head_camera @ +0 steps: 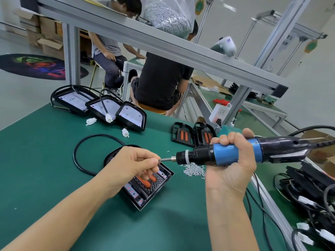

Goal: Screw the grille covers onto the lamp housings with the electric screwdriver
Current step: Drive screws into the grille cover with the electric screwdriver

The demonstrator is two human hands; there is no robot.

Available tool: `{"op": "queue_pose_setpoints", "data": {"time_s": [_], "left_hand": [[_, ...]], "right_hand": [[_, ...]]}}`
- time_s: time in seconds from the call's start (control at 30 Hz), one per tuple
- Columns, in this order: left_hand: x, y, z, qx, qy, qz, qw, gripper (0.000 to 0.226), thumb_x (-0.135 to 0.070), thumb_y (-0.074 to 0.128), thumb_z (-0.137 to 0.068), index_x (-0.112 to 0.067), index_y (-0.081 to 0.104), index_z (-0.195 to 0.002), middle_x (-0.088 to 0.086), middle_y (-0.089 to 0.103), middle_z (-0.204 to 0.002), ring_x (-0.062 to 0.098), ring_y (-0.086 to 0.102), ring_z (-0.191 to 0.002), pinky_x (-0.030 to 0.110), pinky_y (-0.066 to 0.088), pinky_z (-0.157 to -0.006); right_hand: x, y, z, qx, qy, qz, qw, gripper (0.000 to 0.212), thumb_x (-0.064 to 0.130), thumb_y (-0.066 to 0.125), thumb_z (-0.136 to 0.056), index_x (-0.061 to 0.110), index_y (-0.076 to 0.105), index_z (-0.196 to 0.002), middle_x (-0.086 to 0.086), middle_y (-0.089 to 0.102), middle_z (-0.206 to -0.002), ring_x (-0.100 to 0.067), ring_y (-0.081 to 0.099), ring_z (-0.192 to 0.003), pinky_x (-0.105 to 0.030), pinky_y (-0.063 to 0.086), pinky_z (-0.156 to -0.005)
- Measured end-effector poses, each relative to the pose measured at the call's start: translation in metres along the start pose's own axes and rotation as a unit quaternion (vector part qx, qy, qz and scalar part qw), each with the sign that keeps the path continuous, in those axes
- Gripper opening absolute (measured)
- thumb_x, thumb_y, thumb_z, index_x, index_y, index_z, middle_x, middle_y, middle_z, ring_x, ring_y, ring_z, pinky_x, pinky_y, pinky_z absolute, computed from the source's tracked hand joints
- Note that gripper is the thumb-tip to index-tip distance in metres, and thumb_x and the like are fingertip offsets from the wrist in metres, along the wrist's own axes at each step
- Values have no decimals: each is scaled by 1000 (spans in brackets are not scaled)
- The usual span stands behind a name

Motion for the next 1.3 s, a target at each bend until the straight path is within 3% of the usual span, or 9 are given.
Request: {"op": "queue_pose_setpoints", "data": {"time_s": [0.1, 0.2, 0.37, 0.57, 0.8, 0.93, 1.03, 1.3], "left_hand": [[-1, -3, -3, 3, 24, -143, 989, 16, -3, 61, -89, -11, 71, -80, 2, 68, -65, 8, 64, -59, 18, 49, -54], [3, -8, -5, -42, 53, -271, 960, 18, -10, 59, -90, -19, 67, -78, -7, 68, -65, 0, 61, -58, 17, 48, -60], [22, 5, -3, -59, 78, -297, 950, 17, -10, 58, -91, -21, 63, -78, -5, 68, -69, 10, 67, -55, 26, 55, -61], [29, 13, -14, -78, 144, -409, 898, 10, -19, 62, -88, -22, 72, -84, -11, 56, -76, 10, 54, -83, 37, 51, -70], [28, 16, -23, -81, 164, -484, 856, 18, -28, 55, -93, -26, 73, -91, -9, 60, -88, 9, 58, -84, 24, 41, -74], [31, 16, -26, -95, 174, -512, 835, 18, -29, 54, -93, -27, 73, -91, -10, 59, -87, 10, 54, -92, 21, 28, -70], [32, 16, -27, -95, 169, -523, 830, 19, -31, 54, -93, -29, 72, -94, -10, 59, -89, 10, 53, -93, 23, 29, -70], [30, 18, -32, -63, 153, -570, 805, 21, -34, 49, -95, -31, 70, -97, -10, 59, -93, 11, 51, -97, 24, 27, -71]], "right_hand": [[-3, -8, -2, -9, 1, 25, 1000, 28, 1, 56, -71, 22, 55, -90, 6, 50, -59, -8, 50, -53, -21, 49, -61], [-7, -20, -5, -21, -6, 58, 998, 29, -1, 56, -73, 22, 55, -91, 5, 49, -61, -9, 50, -54, -23, 48, -63], [-17, -34, -6, -26, -26, 141, 989, 31, 0, 58, -71, 20, 53, -94, 4, 51, -60, -12, 51, -55, -24, 48, -61], [-24, -39, -8, -8, -36, 194, 980, 32, 2, 59, -71, 19, 52, -96, 6, 55, -58, -14, 52, -58, -24, 47, -61], [-27, -41, -11, -9, -31, 191, 981, 29, 2, 60, -71, 17, 52, -94, 5, 55, -58, -15, 52, -55, -25, 47, -60], [-28, -44, -12, -9, -26, 190, 981, 22, 2, 61, -70, 22, 58, -78, 5, 54, -59, -15, 52, -54, -25, 47, -60], [-30, -45, -13, 2, -31, 205, 978, 29, 1, 61, -70, 28, 62, -61, 5, 55, -58, -15, 53, -55, -26, 48, -60], [-30, -45, -12, 13, -26, 204, 979, 30, 1, 60, -71, 29, 62, -61, 5, 55, -58, -15, 53, -57, -24, 48, -58]]}}
Point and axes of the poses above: each hand's wrist, its own z-axis away from the middle knuckle, its own y-axis out of the palm, x = y × z, the point moved 1 cm from there along -z, towards the middle knuckle
